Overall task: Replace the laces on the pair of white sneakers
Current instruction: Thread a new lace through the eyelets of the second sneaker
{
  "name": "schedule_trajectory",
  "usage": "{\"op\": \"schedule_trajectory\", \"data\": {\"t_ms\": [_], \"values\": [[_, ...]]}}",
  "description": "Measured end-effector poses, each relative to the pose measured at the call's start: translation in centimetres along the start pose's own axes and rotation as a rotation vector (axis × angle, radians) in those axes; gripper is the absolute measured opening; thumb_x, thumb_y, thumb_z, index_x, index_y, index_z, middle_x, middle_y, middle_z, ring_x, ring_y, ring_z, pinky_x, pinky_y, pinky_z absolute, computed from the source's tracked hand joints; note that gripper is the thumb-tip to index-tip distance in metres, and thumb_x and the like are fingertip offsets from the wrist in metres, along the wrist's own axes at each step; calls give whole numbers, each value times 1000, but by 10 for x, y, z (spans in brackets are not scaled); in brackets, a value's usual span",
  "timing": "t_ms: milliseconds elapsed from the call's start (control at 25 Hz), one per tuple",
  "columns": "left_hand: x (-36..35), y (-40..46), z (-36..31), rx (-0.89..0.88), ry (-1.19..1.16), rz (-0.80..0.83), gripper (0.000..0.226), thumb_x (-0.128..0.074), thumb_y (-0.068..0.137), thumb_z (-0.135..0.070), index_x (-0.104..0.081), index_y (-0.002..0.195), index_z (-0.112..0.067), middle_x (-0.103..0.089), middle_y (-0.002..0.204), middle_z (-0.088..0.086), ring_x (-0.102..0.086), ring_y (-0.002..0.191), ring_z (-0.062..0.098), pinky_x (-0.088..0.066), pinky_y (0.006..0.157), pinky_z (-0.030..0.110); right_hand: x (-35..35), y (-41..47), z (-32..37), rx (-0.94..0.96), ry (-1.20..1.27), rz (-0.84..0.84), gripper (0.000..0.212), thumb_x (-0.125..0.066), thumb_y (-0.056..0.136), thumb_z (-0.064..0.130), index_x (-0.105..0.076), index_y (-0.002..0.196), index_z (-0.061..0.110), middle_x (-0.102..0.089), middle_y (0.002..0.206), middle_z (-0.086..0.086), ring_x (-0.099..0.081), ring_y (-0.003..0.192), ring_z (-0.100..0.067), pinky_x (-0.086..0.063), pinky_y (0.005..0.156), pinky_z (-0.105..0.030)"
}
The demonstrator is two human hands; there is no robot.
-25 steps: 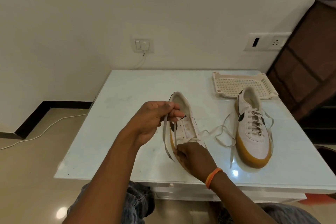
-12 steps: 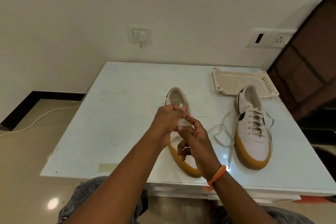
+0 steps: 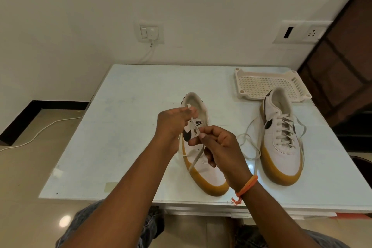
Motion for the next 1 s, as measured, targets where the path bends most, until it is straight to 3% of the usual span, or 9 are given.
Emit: {"op": "schedule_trajectory", "data": {"t_ms": [40, 120, 240, 400, 520, 600, 800, 880, 1000], "values": [[3, 3, -4, -29, 7, -18, 23, -68, 91, -24, -72, 106, -9, -75, 97, 1, -66, 66, 3, -44, 38, 11, 1, 1, 2, 6, -49, 35, 15, -51, 99, 12, -66, 101, 13, -75, 87, -9, -52, 50, -1, -39, 47, -10], [2, 6, -6, -33, -4, -6, 21, -67, 91, -24, -72, 106, -11, -76, 93, 0, -68, 69, 5, -51, 48, 15, 3, 3, 0, 8, -119, 89, 15, -52, 99, 11, -67, 99, 14, -74, 87, -9, -55, 53, 5, -39, 49, -7], [-8, 7, 0, 8, -26, 73, 23, -68, 89, -22, -71, 108, -9, -76, 92, 3, -72, 82, 18, -58, 79, 37, 6, 7, -11, -52, -26, 100, 19, -53, 98, 21, -69, 106, 14, -74, 93, -8, -47, 52, -3, -38, 50, -15], [-13, 11, 1, -26, -6, 142, 19, -70, 88, -23, -74, 101, -9, -77, 92, 3, -72, 89, 20, -56, 89, 41, 11, 17, -20, -114, 161, 82, 32, -50, 97, 34, -70, 107, 11, -74, 97, -12, -40, 54, -11, -37, 51, -24], [-19, 13, 2, -55, 108, 153, 19, -71, 86, -31, -74, 97, -16, -77, 89, -3, -70, 96, 23, -52, 90, 42, 10, 19, -17, -48, 90, 105, 18, -60, 92, 25, -73, 95, 13, -73, 90, -12, -37, 54, -14, -35, 50, -25], [-18, 15, -1, -58, 56, 130, 18, -70, 88, -28, -73, 98, -14, -77, 90, -1, -71, 97, 23, -53, 89, 39, 10, 18, -16, -33, 65, 131, 14, -65, 88, 23, -73, 92, 13, -73, 86, -13, -39, 55, -18, -33, 50, -25], [29, 33, -19, -85, -77, -124, 15, -70, 89, -20, -70, 100, -11, -77, 85, 2, -72, 81, 12, -53, 77, 29, 23, 19, -14, -87, -43, 250, 21, -70, 86, 17, -71, 104, 7, -75, 86, -10, -63, 70, -10, -39, 53, -20], [53, 41, -25, -139, 1, -258, 13, -70, 89, -18, -70, 97, -9, -76, 83, 4, -73, 76, 13, -53, 70, 27, 34, 20, -12, -104, -78, 297, 28, -72, 82, 20, -70, 106, 8, -75, 86, -13, -61, 70, -12, -37, 53, -19], [83, 53, -29, -181, 265, -363, 13, -72, 87, -17, -72, 86, -3, -74, 78, 10, -73, 68, 18, -57, 68, 32, 60, 25, -11, -94, -92, 235, 31, -74, 76, 24, -71, 101, 6, -74, 84, -17, -47, 68, -24, -28, 53, -25]]}}
Point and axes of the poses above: each hand's wrist, its own y-axis towards the middle knuckle, its own x-axis out of the back of the hand, z = x × y, the point moved 7 cm from there along y, towards the middle knuckle
